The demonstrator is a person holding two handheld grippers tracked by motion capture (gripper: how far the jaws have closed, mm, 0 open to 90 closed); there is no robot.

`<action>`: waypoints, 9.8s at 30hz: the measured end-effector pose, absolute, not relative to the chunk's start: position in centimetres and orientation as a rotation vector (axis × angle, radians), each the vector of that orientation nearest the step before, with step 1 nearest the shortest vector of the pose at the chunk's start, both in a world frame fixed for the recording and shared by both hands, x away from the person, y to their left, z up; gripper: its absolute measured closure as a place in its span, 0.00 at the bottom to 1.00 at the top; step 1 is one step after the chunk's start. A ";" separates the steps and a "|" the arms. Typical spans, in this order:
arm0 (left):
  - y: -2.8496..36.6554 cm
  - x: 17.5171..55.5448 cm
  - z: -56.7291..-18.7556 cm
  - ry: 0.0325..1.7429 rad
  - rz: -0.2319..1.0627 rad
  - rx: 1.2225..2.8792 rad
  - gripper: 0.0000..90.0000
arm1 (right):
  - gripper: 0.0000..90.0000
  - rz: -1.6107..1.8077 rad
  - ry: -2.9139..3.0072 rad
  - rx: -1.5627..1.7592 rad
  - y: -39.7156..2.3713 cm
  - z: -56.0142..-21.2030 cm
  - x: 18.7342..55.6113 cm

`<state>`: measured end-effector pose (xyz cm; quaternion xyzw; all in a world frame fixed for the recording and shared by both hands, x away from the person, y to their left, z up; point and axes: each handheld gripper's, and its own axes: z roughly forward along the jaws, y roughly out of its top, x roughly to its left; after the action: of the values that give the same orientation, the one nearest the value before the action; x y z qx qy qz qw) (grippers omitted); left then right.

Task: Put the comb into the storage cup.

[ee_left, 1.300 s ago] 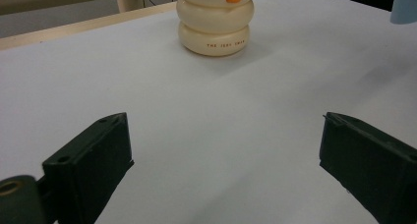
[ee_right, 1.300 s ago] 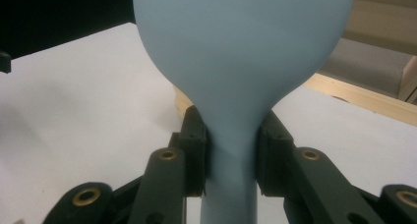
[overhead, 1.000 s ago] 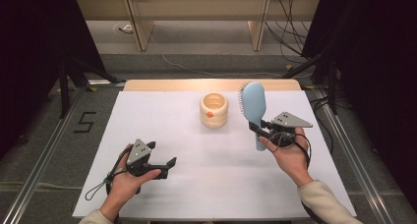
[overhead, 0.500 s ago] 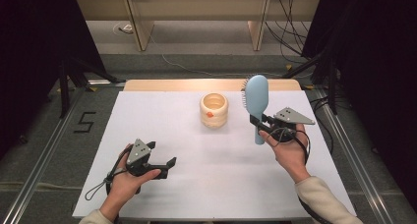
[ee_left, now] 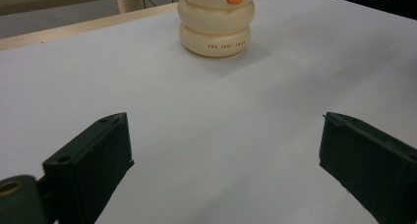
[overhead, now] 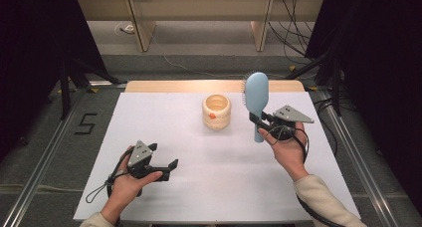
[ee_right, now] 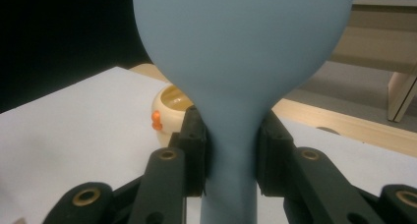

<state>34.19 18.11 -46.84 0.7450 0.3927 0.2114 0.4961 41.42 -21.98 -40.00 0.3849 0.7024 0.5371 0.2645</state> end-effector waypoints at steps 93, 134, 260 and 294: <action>18.3 34.2 -46.9 0.952 0.522 1.799 0.06 | 0.78 1.529 1.803 1.006 -19.9 -38.1 44.5; 18.3 34.3 -46.9 0.952 0.522 1.800 0.06 | 0.78 1.538 1.781 1.009 -18.3 -37.8 46.1; 18.3 34.3 -46.9 0.954 0.514 1.792 0.06 | 0.78 1.529 1.733 1.016 -14.7 -37.6 51.1; 18.3 34.3 -46.9 0.952 0.512 1.791 0.06 | 0.78 1.551 1.728 0.984 -13.0 -38.3 52.4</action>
<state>34.29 18.29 -46.89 0.7409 0.3939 0.2116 0.5011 52.41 -12.96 -38.27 0.3715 0.6525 0.5858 0.3050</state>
